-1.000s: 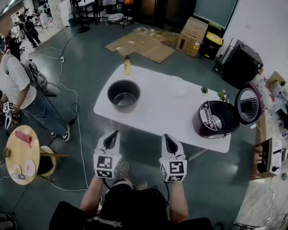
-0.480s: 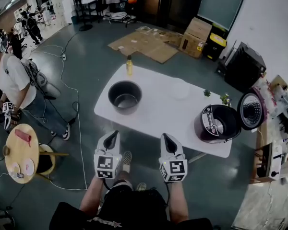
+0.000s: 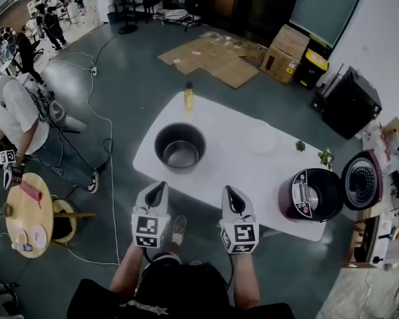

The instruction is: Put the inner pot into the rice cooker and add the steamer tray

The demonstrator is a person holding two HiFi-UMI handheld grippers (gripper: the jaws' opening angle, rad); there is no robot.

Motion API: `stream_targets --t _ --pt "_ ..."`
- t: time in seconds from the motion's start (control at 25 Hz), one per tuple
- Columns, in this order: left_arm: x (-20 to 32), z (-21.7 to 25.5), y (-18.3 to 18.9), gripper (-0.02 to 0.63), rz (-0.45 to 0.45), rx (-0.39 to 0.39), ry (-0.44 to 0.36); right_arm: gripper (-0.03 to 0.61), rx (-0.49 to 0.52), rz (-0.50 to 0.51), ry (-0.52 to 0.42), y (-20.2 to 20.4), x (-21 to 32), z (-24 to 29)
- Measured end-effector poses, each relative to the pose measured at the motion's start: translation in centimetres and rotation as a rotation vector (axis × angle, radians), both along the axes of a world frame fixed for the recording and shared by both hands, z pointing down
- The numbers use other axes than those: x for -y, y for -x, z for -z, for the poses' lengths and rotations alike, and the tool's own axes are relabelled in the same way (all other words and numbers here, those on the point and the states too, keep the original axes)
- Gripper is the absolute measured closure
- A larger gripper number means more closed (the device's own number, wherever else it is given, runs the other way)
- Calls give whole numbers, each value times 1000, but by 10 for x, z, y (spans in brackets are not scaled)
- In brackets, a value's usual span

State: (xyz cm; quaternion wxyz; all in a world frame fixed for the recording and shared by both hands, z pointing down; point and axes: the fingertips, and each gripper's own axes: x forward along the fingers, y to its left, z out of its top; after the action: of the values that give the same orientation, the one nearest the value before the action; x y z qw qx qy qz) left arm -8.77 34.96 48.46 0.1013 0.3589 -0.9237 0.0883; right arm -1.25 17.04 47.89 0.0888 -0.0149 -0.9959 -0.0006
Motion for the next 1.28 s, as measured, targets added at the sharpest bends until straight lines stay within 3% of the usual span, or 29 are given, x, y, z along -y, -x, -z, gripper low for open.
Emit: stream_targets --t 0.56,1.08,1.12,1.2,1.28 --pt "2 -36 116 603 48 -97 48 574 -122 44 32 128 5 -45" --pt "2 -91 184 595 97 -229 34 574 -250 20 31 199 22 -102" --pt "2 -94 188 577 95 -248 24 572 -259 18 36 203 23 -106" --pt "5 -103 193 448 84 -288 11 436 -270 18 50 209 24 -114" --pt "5 -113 198 408 82 -316 14 425 -285 10 59 215 25 -123"
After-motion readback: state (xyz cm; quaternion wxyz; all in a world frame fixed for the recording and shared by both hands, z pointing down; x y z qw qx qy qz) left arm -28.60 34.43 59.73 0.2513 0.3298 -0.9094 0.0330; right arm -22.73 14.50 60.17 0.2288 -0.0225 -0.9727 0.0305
